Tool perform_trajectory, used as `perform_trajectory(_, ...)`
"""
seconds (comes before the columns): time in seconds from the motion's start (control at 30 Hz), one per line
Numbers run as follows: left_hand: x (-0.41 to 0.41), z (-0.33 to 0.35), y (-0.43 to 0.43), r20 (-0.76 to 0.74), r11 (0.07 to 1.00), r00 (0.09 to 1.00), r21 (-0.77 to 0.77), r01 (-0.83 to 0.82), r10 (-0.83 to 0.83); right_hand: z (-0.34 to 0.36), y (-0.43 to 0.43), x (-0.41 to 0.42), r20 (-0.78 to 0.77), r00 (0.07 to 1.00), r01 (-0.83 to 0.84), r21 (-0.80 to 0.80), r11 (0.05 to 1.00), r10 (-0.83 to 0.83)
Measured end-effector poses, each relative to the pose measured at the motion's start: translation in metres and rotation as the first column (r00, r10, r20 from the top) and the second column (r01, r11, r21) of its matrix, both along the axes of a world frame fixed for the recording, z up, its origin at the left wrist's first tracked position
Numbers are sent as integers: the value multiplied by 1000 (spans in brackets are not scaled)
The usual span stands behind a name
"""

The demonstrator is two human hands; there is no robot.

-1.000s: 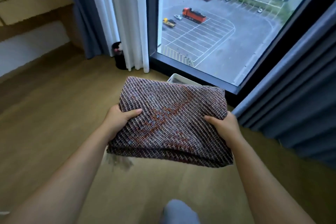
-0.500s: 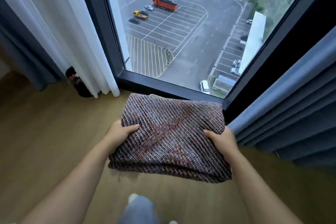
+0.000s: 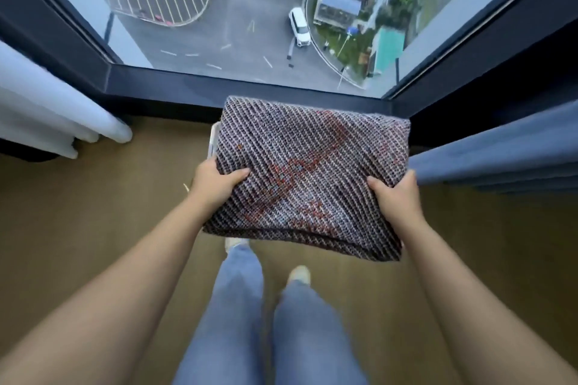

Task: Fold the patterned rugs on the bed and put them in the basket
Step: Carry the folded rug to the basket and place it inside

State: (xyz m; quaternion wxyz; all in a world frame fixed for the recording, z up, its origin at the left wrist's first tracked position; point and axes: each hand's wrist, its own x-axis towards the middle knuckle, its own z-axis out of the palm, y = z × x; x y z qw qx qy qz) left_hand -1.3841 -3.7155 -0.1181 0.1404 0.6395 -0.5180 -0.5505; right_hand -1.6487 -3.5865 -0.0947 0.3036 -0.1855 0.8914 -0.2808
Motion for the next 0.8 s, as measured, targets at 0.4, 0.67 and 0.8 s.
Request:
perform_trajectory(0.4, -33, -321, -139, 76, 986, 992, 141, 94, -105, -301, -127, -31, -55, 998, 46, 65, 997, -43)
perform_trajectory(0.67, 23, -446, -136, 521, 990, 843, 33, 136, -133, -450, -150, 21, -23, 978, -205, 121, 971, 209)
perform_trajectory(0.8, 21, -459, -142, 624, 967, 754, 11, 256, -207, -471, -153, 38, -26, 985, -165, 180, 970, 172)
